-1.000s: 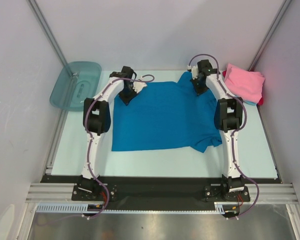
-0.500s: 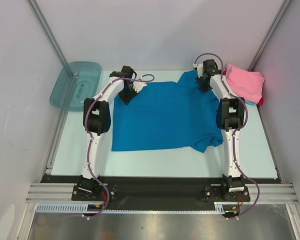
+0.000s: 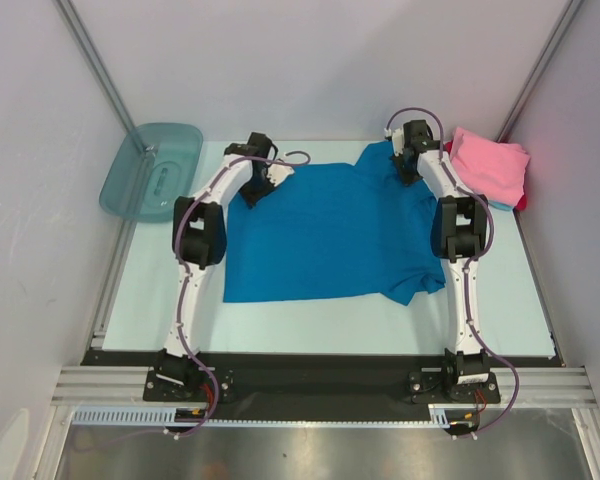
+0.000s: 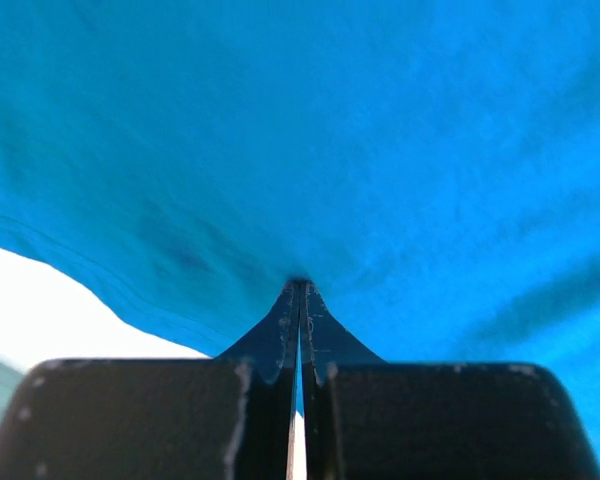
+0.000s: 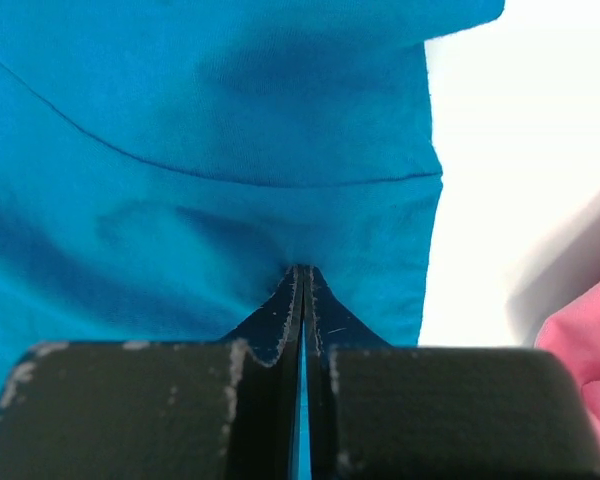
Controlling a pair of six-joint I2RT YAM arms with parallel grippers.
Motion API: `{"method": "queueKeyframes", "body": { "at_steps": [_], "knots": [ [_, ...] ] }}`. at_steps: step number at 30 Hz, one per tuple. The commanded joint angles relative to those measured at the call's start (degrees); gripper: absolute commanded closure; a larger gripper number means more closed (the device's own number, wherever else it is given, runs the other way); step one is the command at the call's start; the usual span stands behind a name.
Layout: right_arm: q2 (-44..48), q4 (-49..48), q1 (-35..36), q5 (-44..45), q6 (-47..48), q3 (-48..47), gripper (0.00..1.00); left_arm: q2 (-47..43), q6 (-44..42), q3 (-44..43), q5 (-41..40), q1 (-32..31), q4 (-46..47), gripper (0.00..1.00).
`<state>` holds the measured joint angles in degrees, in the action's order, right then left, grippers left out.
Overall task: Fold and stack the t-shirts
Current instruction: Move the tshirt to the center of the board
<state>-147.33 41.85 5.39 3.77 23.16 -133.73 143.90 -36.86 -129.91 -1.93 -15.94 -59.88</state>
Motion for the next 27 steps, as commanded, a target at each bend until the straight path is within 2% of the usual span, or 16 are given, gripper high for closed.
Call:
{"method": "queueKeyframes", "body": {
  "at_steps": [1, 8, 16, 27],
  "knots": [
    [0.3, -1.0, 0.1, 1.0, 0.6, -1.1, 1.0, 3.0, 1.4, -3.8, -3.2, -0.8, -0.3, 1.0],
    [1.5, -0.9, 0.5, 0.9, 0.4, -0.4, 1.0, 6.5, 2.3, -6.6, -8.1, -1.3, 0.0, 1.0],
    [1.2, -3.8, 1.0, 4.0, 1.7, 0.4, 1.0, 9.8, 2.1, -7.8, -21.4, -1.2, 7.7, 1.0],
    [-2.4, -15.7, 1.7, 16.4, 8.4, 0.2, 1.0, 11.7, -1.9, -8.1, -24.9, -1.2, 13.6, 1.0]
  ]
}}
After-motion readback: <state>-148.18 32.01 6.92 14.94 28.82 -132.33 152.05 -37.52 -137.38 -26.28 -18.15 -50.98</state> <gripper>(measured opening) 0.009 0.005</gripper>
